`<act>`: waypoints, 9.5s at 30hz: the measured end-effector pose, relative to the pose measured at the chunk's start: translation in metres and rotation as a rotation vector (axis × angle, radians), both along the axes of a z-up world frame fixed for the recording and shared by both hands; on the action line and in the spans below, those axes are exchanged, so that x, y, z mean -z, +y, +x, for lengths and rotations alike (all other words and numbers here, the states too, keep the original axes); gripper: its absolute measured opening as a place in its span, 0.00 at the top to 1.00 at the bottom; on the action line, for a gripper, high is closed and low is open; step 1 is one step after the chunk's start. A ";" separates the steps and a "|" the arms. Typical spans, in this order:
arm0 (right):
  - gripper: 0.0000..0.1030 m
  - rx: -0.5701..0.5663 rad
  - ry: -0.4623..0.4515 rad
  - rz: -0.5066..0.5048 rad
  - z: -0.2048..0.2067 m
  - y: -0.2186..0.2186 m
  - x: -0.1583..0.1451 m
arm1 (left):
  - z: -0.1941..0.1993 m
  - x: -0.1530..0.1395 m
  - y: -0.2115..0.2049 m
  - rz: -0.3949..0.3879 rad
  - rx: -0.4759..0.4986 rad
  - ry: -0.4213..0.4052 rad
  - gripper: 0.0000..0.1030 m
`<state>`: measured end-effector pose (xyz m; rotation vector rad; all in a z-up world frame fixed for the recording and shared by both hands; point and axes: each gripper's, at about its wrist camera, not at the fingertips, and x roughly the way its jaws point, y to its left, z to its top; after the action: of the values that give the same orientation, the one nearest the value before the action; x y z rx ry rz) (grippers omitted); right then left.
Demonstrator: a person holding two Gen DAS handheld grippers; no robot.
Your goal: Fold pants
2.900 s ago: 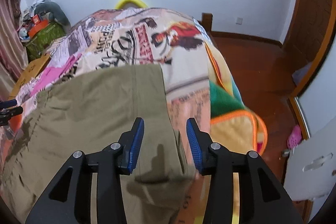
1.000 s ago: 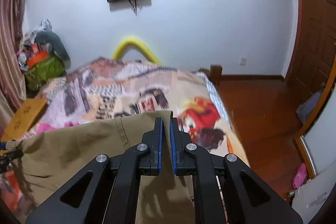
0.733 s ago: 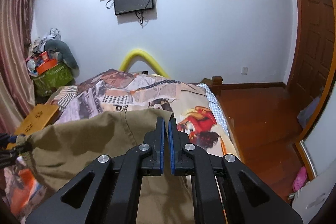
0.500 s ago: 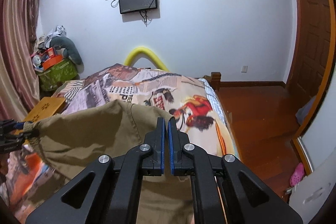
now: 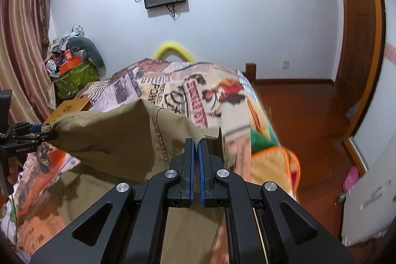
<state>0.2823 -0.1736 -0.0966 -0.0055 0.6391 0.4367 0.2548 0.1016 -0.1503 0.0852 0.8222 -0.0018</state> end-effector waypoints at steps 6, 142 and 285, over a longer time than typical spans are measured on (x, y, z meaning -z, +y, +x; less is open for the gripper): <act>0.97 0.007 0.057 -0.008 -0.030 -0.008 0.024 | -0.027 0.020 -0.003 0.013 0.007 0.045 0.54; 0.59 -0.070 0.408 -0.038 -0.084 0.048 0.123 | -0.058 0.078 -0.012 -0.056 0.009 0.248 0.44; 0.57 -0.260 0.501 -0.088 -0.049 0.068 0.122 | -0.025 0.087 -0.008 -0.087 -0.072 0.319 0.14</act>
<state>0.2330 -0.1053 -0.2191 -0.0646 1.1582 0.6692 0.2295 0.0938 -0.2376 -0.0278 1.1426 0.0166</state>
